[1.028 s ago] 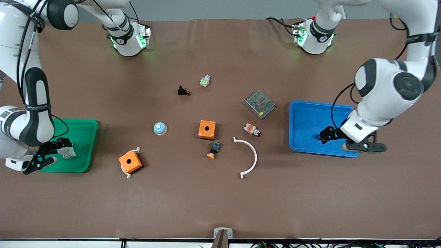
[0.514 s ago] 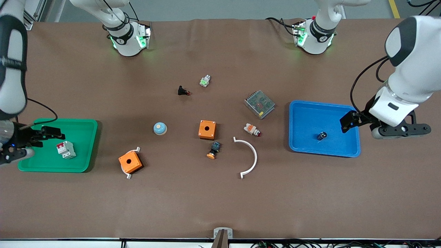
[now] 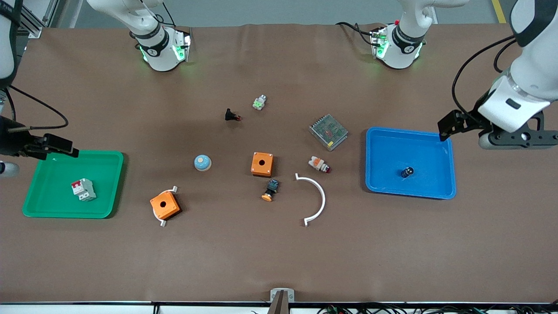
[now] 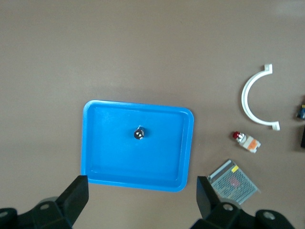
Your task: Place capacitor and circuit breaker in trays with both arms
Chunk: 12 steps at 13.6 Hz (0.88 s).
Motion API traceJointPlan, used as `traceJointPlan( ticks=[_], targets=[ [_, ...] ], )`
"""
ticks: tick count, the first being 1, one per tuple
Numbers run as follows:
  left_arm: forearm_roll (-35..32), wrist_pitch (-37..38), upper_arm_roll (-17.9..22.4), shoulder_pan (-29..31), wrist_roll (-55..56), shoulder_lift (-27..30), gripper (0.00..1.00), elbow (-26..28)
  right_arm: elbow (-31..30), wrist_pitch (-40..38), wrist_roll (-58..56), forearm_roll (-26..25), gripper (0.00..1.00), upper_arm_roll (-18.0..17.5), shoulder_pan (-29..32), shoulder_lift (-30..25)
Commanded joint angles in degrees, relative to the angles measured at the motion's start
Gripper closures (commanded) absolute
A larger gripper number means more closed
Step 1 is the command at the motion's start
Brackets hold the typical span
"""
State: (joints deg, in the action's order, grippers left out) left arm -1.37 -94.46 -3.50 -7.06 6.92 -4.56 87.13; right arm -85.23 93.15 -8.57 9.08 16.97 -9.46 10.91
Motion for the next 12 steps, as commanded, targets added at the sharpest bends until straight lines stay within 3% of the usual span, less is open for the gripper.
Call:
traceJointPlan(
  ticks=[1,5,7,9,11,12],
  targets=[
    [-1.09,2.95,-0.81,1.08,-5.15,1.66,0.0,0.15,-1.96,-1.2,4.33,-3.63,0.0,-0.1,-1.61,-4.05],
    [-0.48,3.14,-0.54,1.08,-5.51,1.49,0.0,-0.64,-1.96,-2.35,5.22,-4.69,0.0,-0.1,-2.84,-6.51],
    [-0.74,3.14,-0.37,1.17,-5.07,1.57,0.0,-0.64,-3.53,-1.75,6.71,-4.78,0.0,-2.19,-2.5,-8.53],
    [-0.83,3.14,-0.19,1.52,-5.51,1.14,0.0,-2.3,-5.64,-1.74,8.47,-5.91,0.0,-7.36,1.53,-11.42],
    [-0.74,3.14,-0.28,1.61,-3.67,0.87,0.0,-2.66,-7.75,-2.0,8.48,-8.55,0.0,-16.49,10.12,-13.89],
    [-1.0,3.23,-0.28,1.61,-2.19,0.87,0.0,-2.58,-8.89,-2.0,8.56,-8.64,0.0,-19.4,13.3,-14.77]
  ],
)
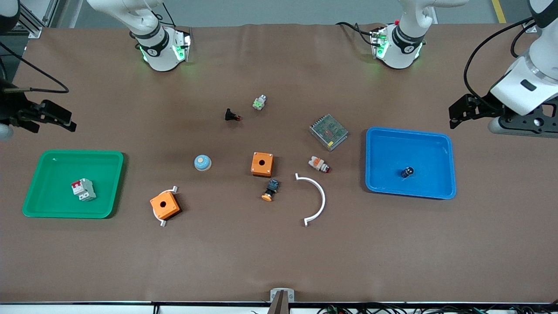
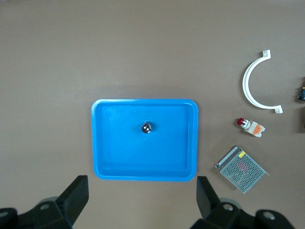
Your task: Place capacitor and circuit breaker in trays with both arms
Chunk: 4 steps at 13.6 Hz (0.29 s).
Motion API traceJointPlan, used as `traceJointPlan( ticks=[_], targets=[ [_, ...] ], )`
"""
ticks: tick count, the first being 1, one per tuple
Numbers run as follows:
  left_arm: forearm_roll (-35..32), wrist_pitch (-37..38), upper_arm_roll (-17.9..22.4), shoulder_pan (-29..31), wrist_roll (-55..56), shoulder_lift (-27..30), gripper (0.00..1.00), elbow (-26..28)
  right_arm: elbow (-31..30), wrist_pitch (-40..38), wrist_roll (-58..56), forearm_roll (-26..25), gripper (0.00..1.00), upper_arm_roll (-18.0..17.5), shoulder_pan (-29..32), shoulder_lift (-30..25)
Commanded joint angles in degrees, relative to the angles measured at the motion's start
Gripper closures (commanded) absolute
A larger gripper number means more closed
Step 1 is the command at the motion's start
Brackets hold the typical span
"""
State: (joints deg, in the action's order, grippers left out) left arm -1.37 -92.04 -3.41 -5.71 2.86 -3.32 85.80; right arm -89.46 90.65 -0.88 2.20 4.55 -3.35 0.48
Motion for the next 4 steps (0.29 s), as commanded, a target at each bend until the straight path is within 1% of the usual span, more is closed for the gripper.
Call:
traceJointPlan(
  ticks=[1,4],
  targets=[
    [-1.09,0.81,-0.55,0.26,3.28,-0.37,0.0,-1.25,-5.28,0.49,0.79,-1.76,0.0,-7.44,8.0,-4.96],
    [-1.09,0.72,-0.63,0.26,3.65,-0.2,0.0,-1.34,-5.98,0.23,0.0,-2.2,0.0,-6.75,8.01,-5.93]
  ],
)
